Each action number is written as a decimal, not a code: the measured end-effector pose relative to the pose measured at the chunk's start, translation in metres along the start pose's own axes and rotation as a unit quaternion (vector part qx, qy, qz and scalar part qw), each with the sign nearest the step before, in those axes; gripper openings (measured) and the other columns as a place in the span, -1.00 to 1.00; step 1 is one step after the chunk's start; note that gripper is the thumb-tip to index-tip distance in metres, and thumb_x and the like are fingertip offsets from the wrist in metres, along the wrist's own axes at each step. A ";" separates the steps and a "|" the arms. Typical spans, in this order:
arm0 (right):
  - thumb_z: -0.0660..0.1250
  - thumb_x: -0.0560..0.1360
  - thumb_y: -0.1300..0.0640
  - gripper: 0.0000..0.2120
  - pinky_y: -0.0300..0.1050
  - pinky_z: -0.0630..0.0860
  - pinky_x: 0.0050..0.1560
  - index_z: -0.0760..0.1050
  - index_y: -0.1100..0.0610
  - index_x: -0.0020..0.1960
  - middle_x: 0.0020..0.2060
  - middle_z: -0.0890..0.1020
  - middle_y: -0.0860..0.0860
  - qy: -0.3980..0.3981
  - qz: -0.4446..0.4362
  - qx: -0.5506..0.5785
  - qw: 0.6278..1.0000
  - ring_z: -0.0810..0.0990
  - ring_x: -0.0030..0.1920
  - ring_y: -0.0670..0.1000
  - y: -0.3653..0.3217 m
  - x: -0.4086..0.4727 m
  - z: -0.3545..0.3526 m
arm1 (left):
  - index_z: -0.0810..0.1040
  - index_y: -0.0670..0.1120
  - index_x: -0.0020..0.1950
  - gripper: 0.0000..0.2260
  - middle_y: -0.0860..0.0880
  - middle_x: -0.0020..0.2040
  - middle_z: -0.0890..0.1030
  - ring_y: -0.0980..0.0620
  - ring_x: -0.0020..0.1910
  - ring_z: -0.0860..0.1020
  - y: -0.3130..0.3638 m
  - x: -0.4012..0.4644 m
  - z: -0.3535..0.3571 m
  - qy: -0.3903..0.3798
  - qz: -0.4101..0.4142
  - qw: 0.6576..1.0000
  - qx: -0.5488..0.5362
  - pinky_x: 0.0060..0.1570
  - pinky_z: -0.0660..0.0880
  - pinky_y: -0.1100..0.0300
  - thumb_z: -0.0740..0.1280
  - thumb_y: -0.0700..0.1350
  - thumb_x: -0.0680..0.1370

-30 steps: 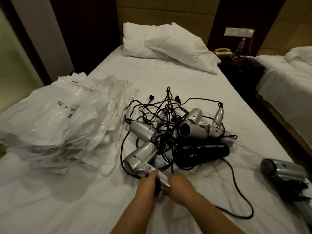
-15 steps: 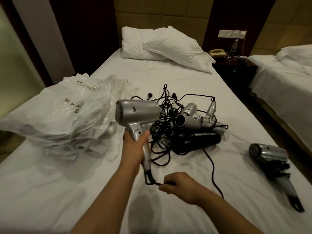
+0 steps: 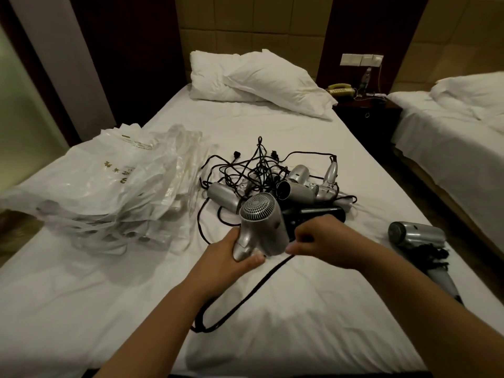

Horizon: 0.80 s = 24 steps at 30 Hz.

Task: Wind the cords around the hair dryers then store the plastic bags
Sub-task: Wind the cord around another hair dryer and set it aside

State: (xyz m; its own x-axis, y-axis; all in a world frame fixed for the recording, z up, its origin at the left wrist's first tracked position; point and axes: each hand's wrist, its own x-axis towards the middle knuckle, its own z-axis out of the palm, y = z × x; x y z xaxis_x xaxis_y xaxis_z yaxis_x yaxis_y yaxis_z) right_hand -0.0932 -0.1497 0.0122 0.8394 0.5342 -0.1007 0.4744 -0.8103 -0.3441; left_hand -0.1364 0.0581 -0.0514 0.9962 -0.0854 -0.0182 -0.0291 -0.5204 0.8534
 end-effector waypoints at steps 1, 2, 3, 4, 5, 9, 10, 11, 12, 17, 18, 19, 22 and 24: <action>0.37 0.46 -0.09 -0.59 -0.10 0.28 -0.30 0.28 0.01 -0.44 -0.49 0.38 -0.06 0.024 -0.009 0.007 1.000 0.32 -0.44 -0.11 -0.003 -0.001 -0.003 | 0.38 0.21 0.10 -0.66 0.20 -0.12 0.56 0.30 -0.19 0.51 0.001 -0.002 -0.001 -0.008 0.003 1.000 -0.001 -0.24 0.41 0.33 0.44 0.09 0.42; 0.39 0.45 -0.07 -0.61 -0.11 0.28 -0.31 0.28 -0.02 -0.43 -0.49 0.38 -0.07 0.057 -0.018 0.018 0.998 0.32 -0.44 -0.12 -0.006 -0.001 -0.005 | 0.38 0.21 0.13 -0.61 0.21 -0.09 0.56 0.30 -0.13 0.51 0.002 -0.003 -0.002 -0.016 0.008 1.000 0.005 -0.22 0.40 0.33 0.47 0.08 0.40; 0.41 0.43 -0.06 -0.62 -0.16 0.27 -0.33 0.27 -0.03 -0.40 -0.48 0.39 -0.08 0.097 -0.025 0.033 0.994 0.32 -0.44 -0.13 -0.008 -0.001 -0.005 | 0.36 0.21 0.16 -0.56 0.21 -0.05 0.56 0.30 -0.09 0.51 0.004 -0.004 -0.003 -0.025 0.013 0.999 0.017 -0.20 0.39 0.34 0.48 0.09 0.38; 0.42 0.42 -0.04 -0.64 -0.22 0.26 -0.36 0.26 -0.04 -0.37 -0.47 0.39 -0.09 0.132 -0.028 0.052 0.989 0.32 -0.44 -0.15 -0.010 0.000 -0.005 | 0.35 0.21 0.18 -0.51 0.21 -0.03 0.55 0.29 -0.06 0.50 0.006 -0.005 -0.005 -0.036 0.018 0.999 0.028 -0.18 0.38 0.35 0.50 0.10 0.36; 0.44 0.41 -0.02 -0.64 -0.28 0.25 -0.38 0.24 -0.04 -0.32 -0.45 0.40 -0.10 0.157 -0.030 0.072 0.985 0.33 -0.43 -0.16 -0.012 0.000 -0.005 | 0.34 0.21 0.19 -0.48 0.21 -0.03 0.55 0.29 -0.05 0.50 0.008 -0.006 -0.006 -0.048 0.022 0.998 0.039 -0.19 0.36 0.36 0.51 0.10 0.33; 0.43 0.40 -0.03 -0.67 -0.34 0.32 -0.33 0.28 0.03 -0.11 -0.32 0.39 -0.16 0.183 -0.051 0.072 0.979 0.37 -0.34 -0.14 -0.017 0.003 -0.004 | 0.37 0.16 0.13 -0.58 0.16 -0.11 0.54 0.22 -0.15 0.51 0.011 -0.009 -0.006 -0.086 0.050 0.992 0.082 -0.25 0.37 0.36 0.48 0.02 0.37; 0.43 0.40 -0.04 -0.66 -0.36 0.33 -0.30 0.29 0.04 -0.07 -0.29 0.38 -0.17 0.182 -0.056 0.066 0.980 0.38 -0.31 -0.13 -0.018 0.004 -0.005 | 0.39 0.14 0.11 -0.63 0.12 -0.13 0.55 0.19 -0.17 0.51 0.010 -0.010 -0.006 -0.090 0.053 0.991 0.084 -0.26 0.37 0.35 0.46 -0.01 0.39; 0.44 0.39 -0.05 -0.64 -0.37 0.34 -0.26 0.30 0.04 -0.03 -0.24 0.37 -0.18 0.176 -0.057 0.065 0.981 0.38 -0.27 -0.12 -0.018 0.004 -0.005 | 0.40 0.14 0.08 -0.67 0.11 -0.15 0.55 0.18 -0.20 0.50 0.009 -0.010 -0.007 -0.093 0.053 0.991 0.080 -0.28 0.36 0.35 0.45 -0.04 0.40; 0.45 0.37 -0.07 -0.61 -0.37 0.37 -0.18 0.33 0.04 0.03 -0.18 0.37 -0.17 0.162 -0.054 0.067 0.983 0.39 -0.19 -0.11 -0.016 0.005 -0.006 | 0.40 0.16 0.05 -0.69 0.11 -0.17 0.54 0.21 -0.23 0.49 0.008 -0.010 -0.009 -0.099 0.051 0.991 0.074 -0.30 0.35 0.36 0.44 -0.07 0.41; 0.52 0.27 -0.15 -0.21 -0.09 0.42 0.27 0.26 -0.07 0.40 0.23 0.50 -0.07 0.021 -0.024 0.120 0.992 0.48 0.20 -0.07 -0.007 0.004 -0.002 | 0.38 0.20 0.01 -0.66 0.08 -0.18 0.52 0.18 -0.31 0.51 0.012 -0.011 -0.025 -0.181 0.044 0.980 0.066 -0.27 0.48 0.25 0.43 -0.15 0.43; 0.53 0.26 -0.14 -0.19 -0.10 0.42 0.28 0.22 -0.11 0.41 0.24 0.51 -0.08 -0.001 -0.022 0.144 0.989 0.49 0.21 -0.07 -0.008 0.003 0.000 | 0.40 0.20 0.03 -0.64 0.07 -0.18 0.53 0.13 -0.31 0.55 0.014 -0.011 -0.028 -0.204 0.037 0.977 0.046 -0.27 0.51 0.25 0.42 -0.19 0.44; 0.54 0.26 -0.13 -0.20 -0.11 0.43 0.26 0.22 -0.14 0.38 0.22 0.53 -0.09 -0.015 -0.020 0.154 0.988 0.50 0.19 -0.08 -0.009 0.002 0.003 | 0.40 0.21 0.04 -0.62 0.05 -0.17 0.54 0.11 -0.31 0.58 0.015 -0.012 -0.030 -0.223 0.029 0.974 0.029 -0.27 0.52 0.25 0.41 -0.22 0.45; 0.52 0.27 -0.10 -0.40 -0.14 0.50 0.13 0.27 -0.18 0.18 0.09 0.58 -0.11 0.004 -0.023 0.137 0.990 0.56 0.07 -0.10 -0.012 0.000 0.007 | 0.44 0.19 0.04 -0.68 0.07 -0.14 0.57 0.12 -0.30 0.61 0.016 -0.010 -0.035 -0.226 0.039 0.972 0.046 -0.27 0.54 0.26 0.43 -0.17 0.46; 0.52 0.29 -0.06 -0.46 -0.20 0.50 0.05 0.29 -0.15 0.13 0.04 0.59 -0.09 0.024 -0.020 0.156 0.987 0.56 0.01 -0.10 -0.011 0.000 0.008 | 0.45 0.23 -0.04 -0.76 0.09 -0.17 0.59 0.12 -0.32 0.61 0.015 -0.008 -0.036 -0.183 0.056 0.977 0.095 -0.23 0.58 0.15 0.47 -0.02 0.44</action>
State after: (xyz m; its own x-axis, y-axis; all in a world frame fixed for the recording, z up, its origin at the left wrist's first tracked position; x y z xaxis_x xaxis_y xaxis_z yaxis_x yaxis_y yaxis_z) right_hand -0.1009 -0.1389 0.0089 0.8368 0.5461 -0.0388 0.4095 -0.6714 -0.6177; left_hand -0.1414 0.0815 -0.0194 0.8905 -0.4309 -0.1462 -0.1849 -0.6363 0.7490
